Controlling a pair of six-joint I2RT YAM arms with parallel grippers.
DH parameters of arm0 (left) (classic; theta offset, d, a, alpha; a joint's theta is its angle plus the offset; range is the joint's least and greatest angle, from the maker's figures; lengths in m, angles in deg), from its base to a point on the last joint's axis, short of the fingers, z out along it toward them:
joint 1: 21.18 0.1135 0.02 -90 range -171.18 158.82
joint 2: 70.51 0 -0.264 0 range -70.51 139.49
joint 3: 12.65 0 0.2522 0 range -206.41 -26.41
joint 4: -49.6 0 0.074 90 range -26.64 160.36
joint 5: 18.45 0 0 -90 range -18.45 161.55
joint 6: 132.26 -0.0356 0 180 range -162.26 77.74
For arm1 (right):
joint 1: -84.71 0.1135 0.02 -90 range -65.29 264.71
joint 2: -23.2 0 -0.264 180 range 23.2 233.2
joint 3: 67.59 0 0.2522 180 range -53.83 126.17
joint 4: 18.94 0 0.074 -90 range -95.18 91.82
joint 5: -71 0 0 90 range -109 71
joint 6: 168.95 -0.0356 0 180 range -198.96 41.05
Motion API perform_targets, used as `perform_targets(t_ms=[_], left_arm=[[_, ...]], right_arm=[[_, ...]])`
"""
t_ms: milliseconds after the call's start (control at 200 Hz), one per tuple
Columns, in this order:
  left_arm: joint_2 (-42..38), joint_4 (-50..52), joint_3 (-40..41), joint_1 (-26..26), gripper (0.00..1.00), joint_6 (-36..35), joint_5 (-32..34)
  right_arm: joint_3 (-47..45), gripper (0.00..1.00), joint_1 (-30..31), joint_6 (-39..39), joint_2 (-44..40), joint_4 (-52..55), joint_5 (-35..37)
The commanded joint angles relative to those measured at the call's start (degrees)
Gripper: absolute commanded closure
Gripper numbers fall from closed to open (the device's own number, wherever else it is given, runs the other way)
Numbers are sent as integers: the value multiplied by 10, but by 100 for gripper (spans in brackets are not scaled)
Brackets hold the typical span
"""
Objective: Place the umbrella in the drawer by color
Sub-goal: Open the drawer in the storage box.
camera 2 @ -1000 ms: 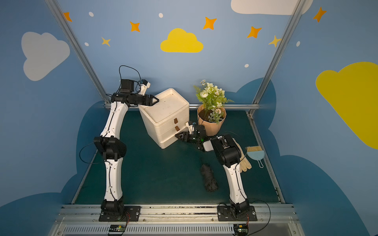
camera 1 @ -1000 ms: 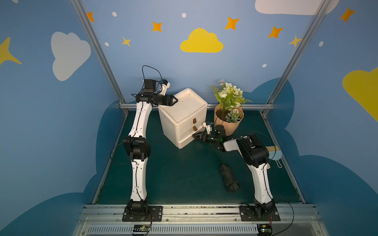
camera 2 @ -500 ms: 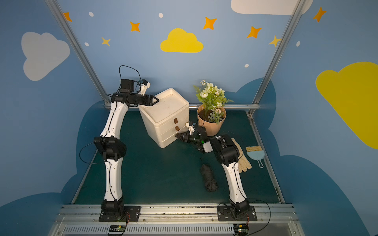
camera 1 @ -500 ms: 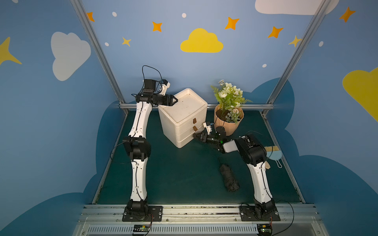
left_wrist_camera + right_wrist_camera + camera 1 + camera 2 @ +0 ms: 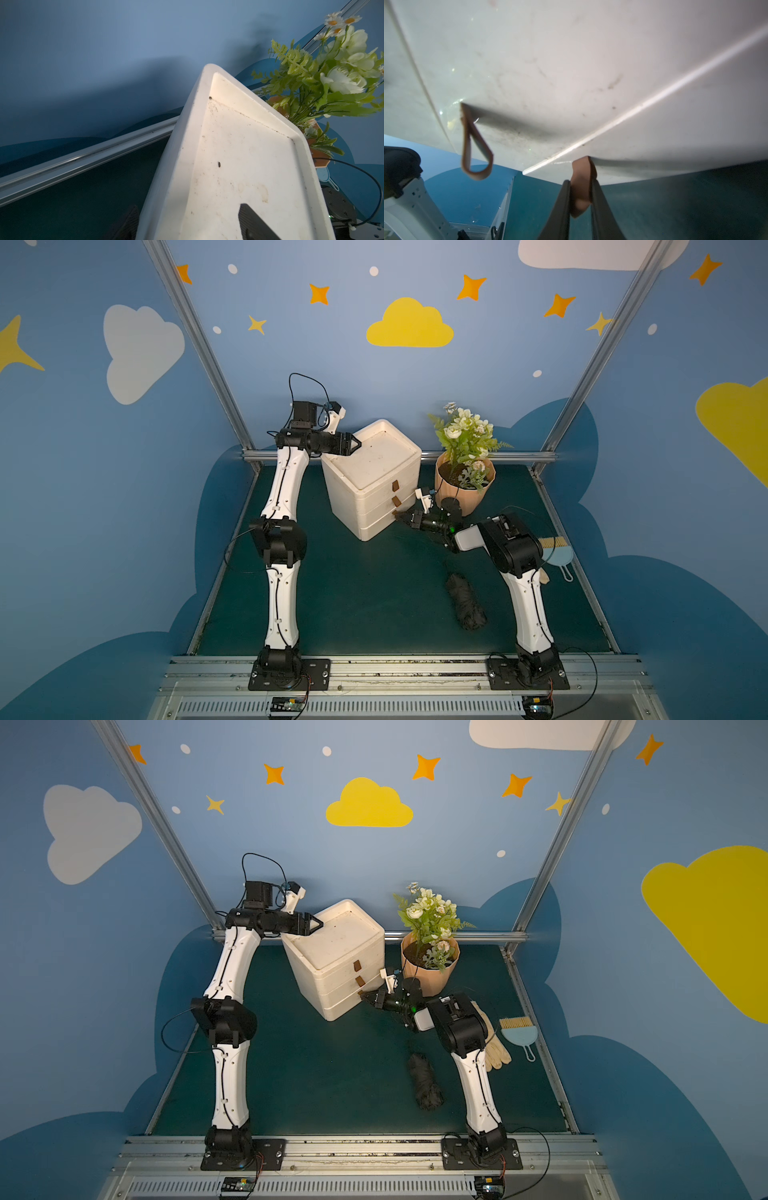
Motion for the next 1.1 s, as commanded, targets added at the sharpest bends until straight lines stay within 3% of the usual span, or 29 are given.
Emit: perform_targets(t_ms=[0, 75, 1096], left_arm=[[12, 22, -12, -18, 22, 5, -28], [11, 23, -13, -18, 22, 3, -28], [4, 24, -12, -18, 22, 7, -14]], right_arm=[[-9, 95, 0, 16, -37, 7, -2], [-17, 100, 0, 20, -43, 12, 0], [-267, 99, -43, 47, -227, 21, 20]])
